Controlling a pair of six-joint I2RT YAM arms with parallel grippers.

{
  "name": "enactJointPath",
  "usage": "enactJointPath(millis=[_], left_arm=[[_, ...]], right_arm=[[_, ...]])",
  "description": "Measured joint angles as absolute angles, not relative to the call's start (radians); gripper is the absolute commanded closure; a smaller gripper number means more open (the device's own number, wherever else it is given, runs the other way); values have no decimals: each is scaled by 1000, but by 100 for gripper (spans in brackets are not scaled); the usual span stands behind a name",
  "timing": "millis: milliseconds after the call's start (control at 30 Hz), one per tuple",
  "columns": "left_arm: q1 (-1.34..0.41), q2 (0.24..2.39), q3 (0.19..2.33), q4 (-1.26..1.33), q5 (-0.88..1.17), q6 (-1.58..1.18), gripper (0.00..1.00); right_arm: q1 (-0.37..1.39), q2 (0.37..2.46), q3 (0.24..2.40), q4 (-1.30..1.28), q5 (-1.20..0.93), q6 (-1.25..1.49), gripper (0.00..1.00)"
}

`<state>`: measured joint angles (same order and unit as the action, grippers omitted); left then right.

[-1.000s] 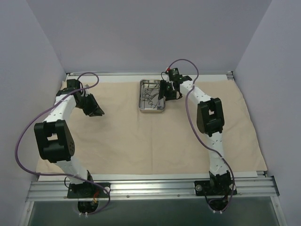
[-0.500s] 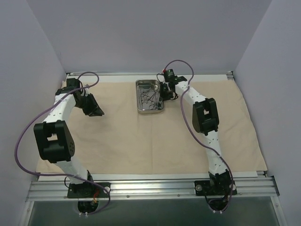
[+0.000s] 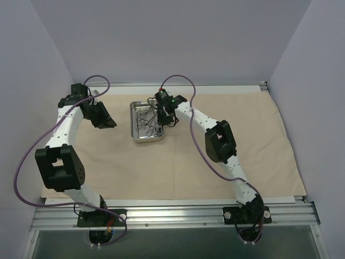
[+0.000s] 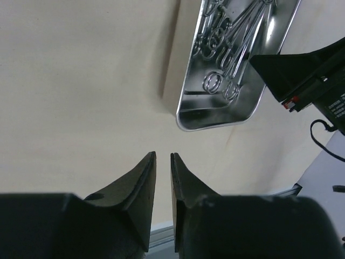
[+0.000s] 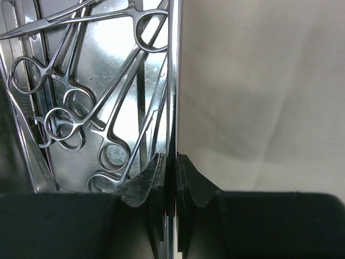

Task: Open and lay out the surgical kit
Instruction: Place the container in the surgical kit.

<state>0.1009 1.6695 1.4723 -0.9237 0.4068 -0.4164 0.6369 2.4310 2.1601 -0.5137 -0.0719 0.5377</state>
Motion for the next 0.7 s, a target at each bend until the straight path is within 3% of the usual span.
enactJointPath(millis=[267,700], left_arm=[[101,1665,1470,-942,399,-415,75],[113,1657,1451,-952,401,-414,72]], right_arm=[[740,2439,2226,-535,-49,642,100],[739,2473,2226,-534,-16,679,100]])
